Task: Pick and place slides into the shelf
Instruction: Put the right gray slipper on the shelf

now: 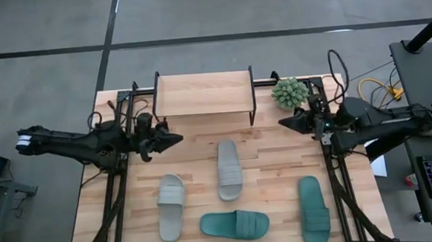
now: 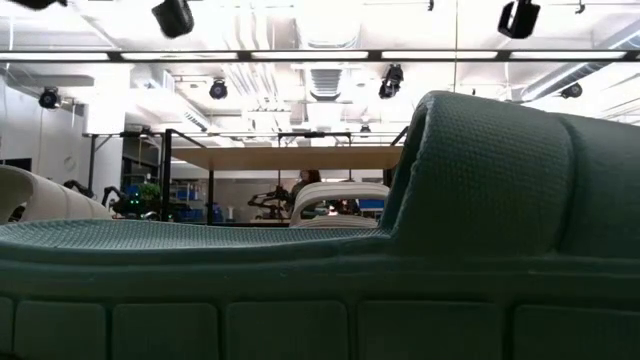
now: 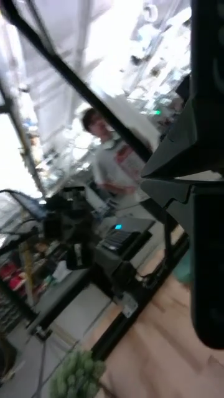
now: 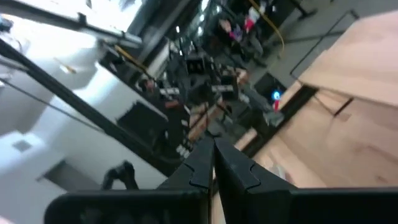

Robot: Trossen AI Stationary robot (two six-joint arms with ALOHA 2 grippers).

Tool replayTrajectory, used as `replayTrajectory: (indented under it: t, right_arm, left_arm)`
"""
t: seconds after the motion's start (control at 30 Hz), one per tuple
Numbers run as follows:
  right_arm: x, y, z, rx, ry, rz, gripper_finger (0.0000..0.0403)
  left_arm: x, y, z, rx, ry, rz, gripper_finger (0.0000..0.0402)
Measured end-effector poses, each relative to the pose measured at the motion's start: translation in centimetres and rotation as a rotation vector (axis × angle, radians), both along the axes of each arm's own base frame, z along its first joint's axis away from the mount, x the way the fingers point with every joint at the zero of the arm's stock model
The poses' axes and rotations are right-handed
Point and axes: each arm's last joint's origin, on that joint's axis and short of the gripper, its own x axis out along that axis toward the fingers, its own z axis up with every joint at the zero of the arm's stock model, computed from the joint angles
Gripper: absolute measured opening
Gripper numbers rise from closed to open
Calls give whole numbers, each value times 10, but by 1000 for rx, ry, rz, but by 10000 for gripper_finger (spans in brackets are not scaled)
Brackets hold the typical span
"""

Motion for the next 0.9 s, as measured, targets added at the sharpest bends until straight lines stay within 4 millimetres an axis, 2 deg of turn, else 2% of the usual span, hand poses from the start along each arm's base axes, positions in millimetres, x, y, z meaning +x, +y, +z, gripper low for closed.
replayTrajectory:
  t: [0.37,0.57,0.9]
  right_arm:
    - [21,6,18,-23,153,96,9]
    - [27,14,21,-25,163,138,9]
    - [41,26,33,-45,204,191,9]
  left_arm:
    - [24,-6,43,111,164,-91,0]
    - [29,-10,65,178,164,-125,0]
    - [29,-17,89,222,165,-156,0]
